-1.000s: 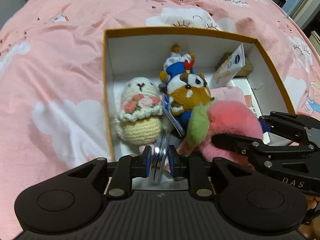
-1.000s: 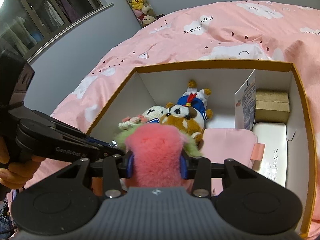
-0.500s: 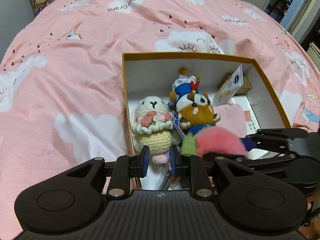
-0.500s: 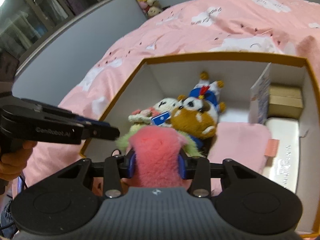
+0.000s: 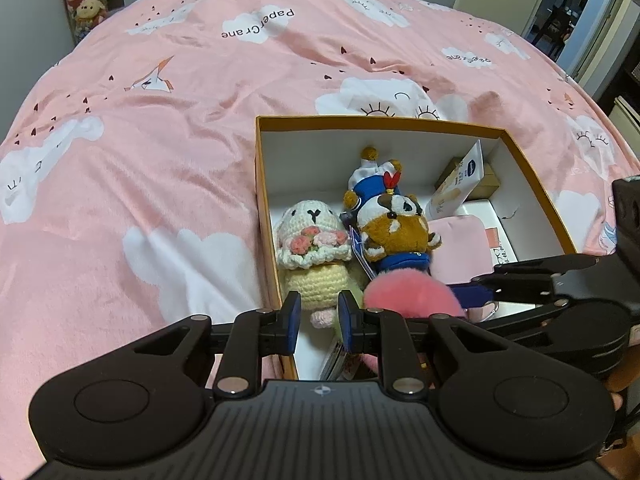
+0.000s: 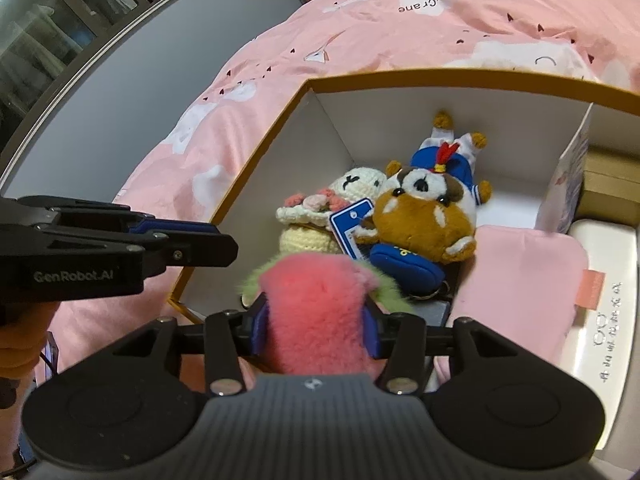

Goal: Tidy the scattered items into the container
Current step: 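Lower the pom-pom and mirror into the shoebox and open both grippers, then grasp the pink card wallet with the right gripper while the left grasps the crocheted orange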

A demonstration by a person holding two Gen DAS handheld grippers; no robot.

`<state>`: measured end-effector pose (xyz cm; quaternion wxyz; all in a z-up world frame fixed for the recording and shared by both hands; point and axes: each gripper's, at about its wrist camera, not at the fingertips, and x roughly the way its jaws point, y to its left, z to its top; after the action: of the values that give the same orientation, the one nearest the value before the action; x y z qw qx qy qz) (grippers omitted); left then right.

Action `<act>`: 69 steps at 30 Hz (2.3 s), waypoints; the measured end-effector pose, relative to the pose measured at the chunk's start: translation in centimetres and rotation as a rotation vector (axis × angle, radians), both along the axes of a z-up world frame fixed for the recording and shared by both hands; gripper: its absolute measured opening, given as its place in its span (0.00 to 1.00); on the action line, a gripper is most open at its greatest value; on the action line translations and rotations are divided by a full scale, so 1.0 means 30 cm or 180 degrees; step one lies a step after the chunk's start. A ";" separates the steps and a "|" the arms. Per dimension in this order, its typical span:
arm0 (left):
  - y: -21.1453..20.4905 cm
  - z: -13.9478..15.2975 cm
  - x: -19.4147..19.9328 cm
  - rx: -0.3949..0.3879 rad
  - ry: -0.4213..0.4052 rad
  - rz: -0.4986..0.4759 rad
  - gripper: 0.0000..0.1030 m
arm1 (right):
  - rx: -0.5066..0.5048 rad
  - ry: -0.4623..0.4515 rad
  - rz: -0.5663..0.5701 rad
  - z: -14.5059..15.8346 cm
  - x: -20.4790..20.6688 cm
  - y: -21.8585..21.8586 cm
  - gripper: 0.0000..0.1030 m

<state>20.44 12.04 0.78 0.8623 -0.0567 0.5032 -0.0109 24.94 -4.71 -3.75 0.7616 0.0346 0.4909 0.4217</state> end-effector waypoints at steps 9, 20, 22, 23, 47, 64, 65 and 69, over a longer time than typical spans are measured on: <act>-0.003 -0.009 -0.020 -0.0026 -0.0003 -0.0018 0.23 | -0.0013 -0.0027 -0.0035 0.018 -0.008 -0.011 0.30; -0.036 0.014 -0.095 0.0019 -0.0104 -0.0084 0.23 | -0.0131 -0.0199 -0.0088 0.044 -0.051 -0.012 0.37; -0.048 0.027 -0.116 0.0048 -0.0167 -0.0104 0.23 | -0.0120 -0.0315 -0.0108 0.068 -0.078 -0.026 0.41; -0.055 0.036 -0.129 0.0046 -0.0209 -0.0116 0.23 | -0.0110 -0.0368 -0.0121 0.079 -0.090 -0.034 0.42; -0.248 -0.083 -0.439 0.0041 -0.0568 -0.0014 0.45 | -0.0224 -0.1328 -0.0611 0.051 -0.481 -0.272 0.69; -0.256 -0.238 -0.397 0.0077 -0.0310 0.0048 0.50 | -0.0687 -0.0967 -0.0667 -0.130 -0.442 -0.287 0.72; -0.253 -0.248 -0.390 0.0054 -0.0273 0.0053 0.47 | -0.0694 -0.0946 -0.0669 -0.136 -0.438 -0.286 0.72; -0.246 -0.280 -0.365 0.0025 -0.0173 0.0078 0.44 | -0.0732 -0.0913 -0.0636 -0.157 -0.429 -0.273 0.72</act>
<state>9.50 4.65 -7.62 0.8759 -0.0592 0.4788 0.0001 12.08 -12.89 -8.46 0.8606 -0.0644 0.4164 0.2859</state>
